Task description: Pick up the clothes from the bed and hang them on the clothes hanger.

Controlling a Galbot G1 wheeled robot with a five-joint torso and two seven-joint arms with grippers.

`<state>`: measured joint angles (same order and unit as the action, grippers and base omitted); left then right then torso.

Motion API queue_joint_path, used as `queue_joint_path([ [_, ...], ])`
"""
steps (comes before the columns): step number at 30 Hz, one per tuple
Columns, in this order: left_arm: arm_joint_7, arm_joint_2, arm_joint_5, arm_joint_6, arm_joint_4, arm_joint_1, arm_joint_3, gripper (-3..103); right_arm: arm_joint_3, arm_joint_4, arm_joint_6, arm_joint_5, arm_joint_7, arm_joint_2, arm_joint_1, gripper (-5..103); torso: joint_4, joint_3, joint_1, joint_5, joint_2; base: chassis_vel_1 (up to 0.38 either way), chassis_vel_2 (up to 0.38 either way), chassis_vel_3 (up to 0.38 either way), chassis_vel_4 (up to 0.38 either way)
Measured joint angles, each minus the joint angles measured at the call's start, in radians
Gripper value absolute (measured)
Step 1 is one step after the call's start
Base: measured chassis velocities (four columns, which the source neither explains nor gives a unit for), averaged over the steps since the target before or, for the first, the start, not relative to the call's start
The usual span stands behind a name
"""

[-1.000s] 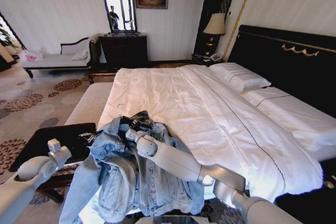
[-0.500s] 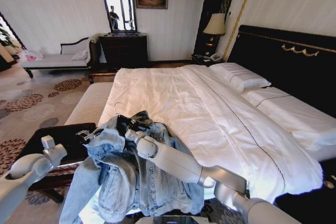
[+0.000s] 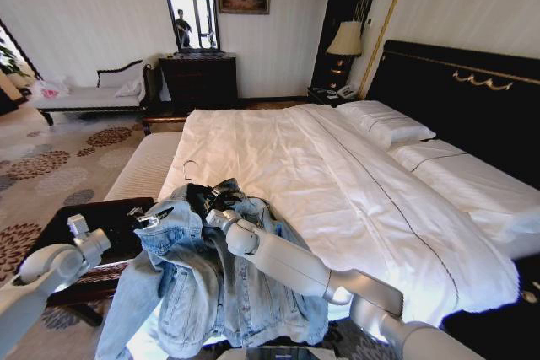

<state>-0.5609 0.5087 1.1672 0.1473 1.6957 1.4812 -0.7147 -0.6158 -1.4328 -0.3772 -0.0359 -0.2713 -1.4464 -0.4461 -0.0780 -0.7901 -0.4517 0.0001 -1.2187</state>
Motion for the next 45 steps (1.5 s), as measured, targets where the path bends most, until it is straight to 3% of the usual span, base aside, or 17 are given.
queue_joint_path([
  [2, -0.003, 0.000, -0.008, -0.004, -0.001, 0.002, 0.001, 82, -0.001, 0.001, 0.009, -0.004, -0.005, -0.005, 0.000, 25, 0.0001, 0.000, 0.000, 0.0000, 0.000, 0.000, 0.000, 0.000, 0.000],
  [4, -0.004, 0.000, -0.010, -0.005, -0.001, 0.003, 0.000, 82, -0.001, 0.002, 0.012, -0.005, -0.007, -0.007, 0.000, 25, 0.0000, 0.000, 0.000, 0.0000, 0.000, 0.000, 0.000, 0.000, 0.000],
  [8, -0.015, -0.009, -0.020, -0.005, -0.001, 0.011, 0.003, 66, 0.001, 0.009, 0.024, -0.014, -0.015, -0.022, 0.000, 25, 0.0001, 0.000, 0.000, 0.0000, 0.000, 0.000, 0.000, 0.000, 0.000],
  [11, -0.030, -0.012, -0.024, -0.010, -0.001, 0.010, 0.011, 61, -0.007, 0.009, 0.035, -0.015, -0.012, -0.028, -0.001, 25, -0.0006, 0.000, 0.000, -0.0005, 0.000, 0.000, 0.000, 0.000, 0.000],
  [12, -0.038, -0.013, -0.026, -0.015, -0.001, 0.009, 0.015, 57, -0.009, 0.008, 0.046, -0.016, -0.012, -0.030, -0.003, 27, 0.0004, 0.000, 0.000, -0.0003, 0.000, 0.000, 0.000, 0.000, 0.000],
  [14, -0.039, -0.014, -0.029, -0.017, -0.001, 0.009, 0.018, 52, -0.009, 0.008, 0.048, -0.018, -0.013, -0.030, -0.003, 27, 0.0000, 0.000, 0.000, 0.0000, 0.000, 0.000, 0.000, 0.000, 0.000],
  [17, -0.046, -0.014, -0.040, -0.039, -0.007, 0.004, 0.026, 35, -0.009, 0.006, 0.055, -0.019, -0.017, -0.025, -0.008, 27, -0.0001, 0.000, 0.000, -0.0002, 0.000, 0.000, 0.000, 0.000, 0.000],
  [21, -0.053, -0.010, -0.045, -0.053, -0.015, 0.000, 0.028, 25, -0.009, 0.002, 0.057, -0.019, -0.023, -0.023, -0.013, 27, 0.0000, 0.000, 0.000, -0.0002, 0.000, 0.000, 0.000, 0.000, 0.000],
  [27, -0.024, -0.004, -0.067, -0.079, -0.048, -0.007, 0.026, 23, -0.005, -0.005, 0.064, -0.017, -0.033, -0.021, -0.020, 25, -0.0003, 0.000, 0.000, 0.0002, 0.000, 0.000, 0.000, 0.000, 0.000],
  [28, -0.027, -0.004, -0.072, -0.086, -0.047, -0.006, 0.025, 19, -0.005, -0.005, 0.063, -0.016, -0.035, -0.022, -0.021, 20, 0.0006, 0.000, 0.000, -0.0002, 0.000, 0.000, 0.000, 0.000, 0.000],
  [29, -0.027, -0.005, -0.076, -0.089, -0.048, -0.004, 0.024, 17, -0.005, -0.005, 0.064, -0.016, -0.036, -0.023, -0.021, 15, -0.0003, 0.000, 0.000, 0.0000, 0.000, 0.000, 0.000, 0.000, 0.000],
  [31, -0.027, -0.007, -0.082, -0.096, -0.049, -0.002, 0.023, 17, -0.004, -0.004, 0.064, -0.015, -0.039, -0.024, -0.021, 15, 0.0003, 0.000, 0.000, -0.0002, 0.000, 0.000, 0.000, 0.000, 0.000],
  [32, -0.029, -0.007, -0.092, -0.107, -0.049, -0.002, 0.023, 17, -0.004, -0.003, 0.064, -0.014, -0.042, -0.026, -0.021, 4, -0.0001, 0.000, 0.000, 0.0000, 0.000, 0.000, 0.000, 0.000, 0.000],
  [36, -0.029, -0.002, -0.101, -0.117, -0.049, -0.005, 0.024, 17, -0.004, -0.002, 0.064, -0.012, -0.048, -0.028, -0.021, 1, -0.0001, 0.000, 0.000, 0.0000, 0.000, 0.000, 0.000, 0.000, 0.000],
  [42, -0.036, -0.005, -0.132, -0.148, -0.051, 0.001, 0.021, 17, 0.009, -0.003, 0.052, 0.013, -0.063, -0.028, -0.024, -3, 0.0000, 0.000, 0.000, -0.0001, 0.000, 0.000, 0.000, 0.000, 0.000],
  [44, -0.040, -0.003, -0.141, -0.162, -0.057, 0.005, 0.018, 17, 0.028, -0.004, 0.039, 0.038, -0.068, -0.026, -0.026, 8, -0.0001, 0.000, 0.000, 0.0001, 0.000, 0.000, 0.000, 0.000, 0.000],
  [45, -0.040, -0.003, -0.141, -0.162, -0.057, 0.005, 0.018, 17, 0.028, -0.004, 0.039, 0.038, -0.068, -0.026, -0.026, 8, -0.0001, 0.000, 0.000, 0.0001, 0.000, 0.000, 0.000, 0.000, 0.000],
])
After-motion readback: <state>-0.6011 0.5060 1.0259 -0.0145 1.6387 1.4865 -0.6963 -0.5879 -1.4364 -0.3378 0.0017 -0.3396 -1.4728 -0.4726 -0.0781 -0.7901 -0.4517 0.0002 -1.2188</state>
